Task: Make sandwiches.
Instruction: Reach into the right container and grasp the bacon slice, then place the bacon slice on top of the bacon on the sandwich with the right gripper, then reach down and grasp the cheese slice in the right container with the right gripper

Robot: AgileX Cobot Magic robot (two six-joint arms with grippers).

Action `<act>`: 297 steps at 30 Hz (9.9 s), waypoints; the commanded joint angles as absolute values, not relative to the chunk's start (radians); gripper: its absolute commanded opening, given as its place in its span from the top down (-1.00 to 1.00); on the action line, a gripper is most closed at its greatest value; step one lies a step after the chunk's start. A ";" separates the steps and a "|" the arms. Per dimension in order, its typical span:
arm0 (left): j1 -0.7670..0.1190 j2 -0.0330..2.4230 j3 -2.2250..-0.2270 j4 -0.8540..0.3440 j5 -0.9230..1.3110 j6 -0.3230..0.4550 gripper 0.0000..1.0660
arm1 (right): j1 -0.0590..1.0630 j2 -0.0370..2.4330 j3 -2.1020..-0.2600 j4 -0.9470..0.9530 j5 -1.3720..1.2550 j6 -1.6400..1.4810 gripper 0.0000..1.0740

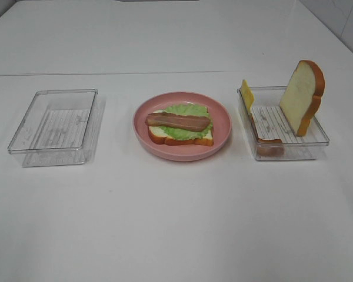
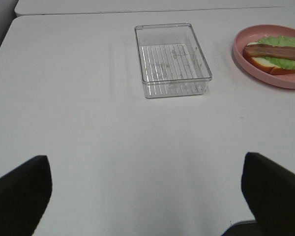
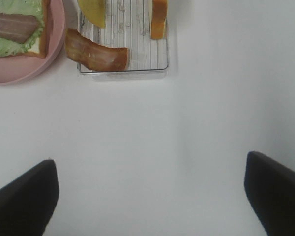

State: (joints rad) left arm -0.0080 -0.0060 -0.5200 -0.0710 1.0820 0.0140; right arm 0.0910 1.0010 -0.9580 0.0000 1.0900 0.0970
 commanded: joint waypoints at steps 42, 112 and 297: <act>-0.013 -0.020 -0.515 -0.073 1.075 0.018 -0.88 | 0.217 2.065 -1.461 0.215 0.933 0.000 -0.79; -0.013 -0.020 -0.515 -0.071 1.075 0.021 -0.88 | 0.217 1.797 -1.500 0.327 0.993 -0.018 1.00; -0.013 -0.020 -0.515 -0.057 1.075 0.024 -0.88 | 0.213 2.418 -2.121 0.134 1.286 0.195 -0.08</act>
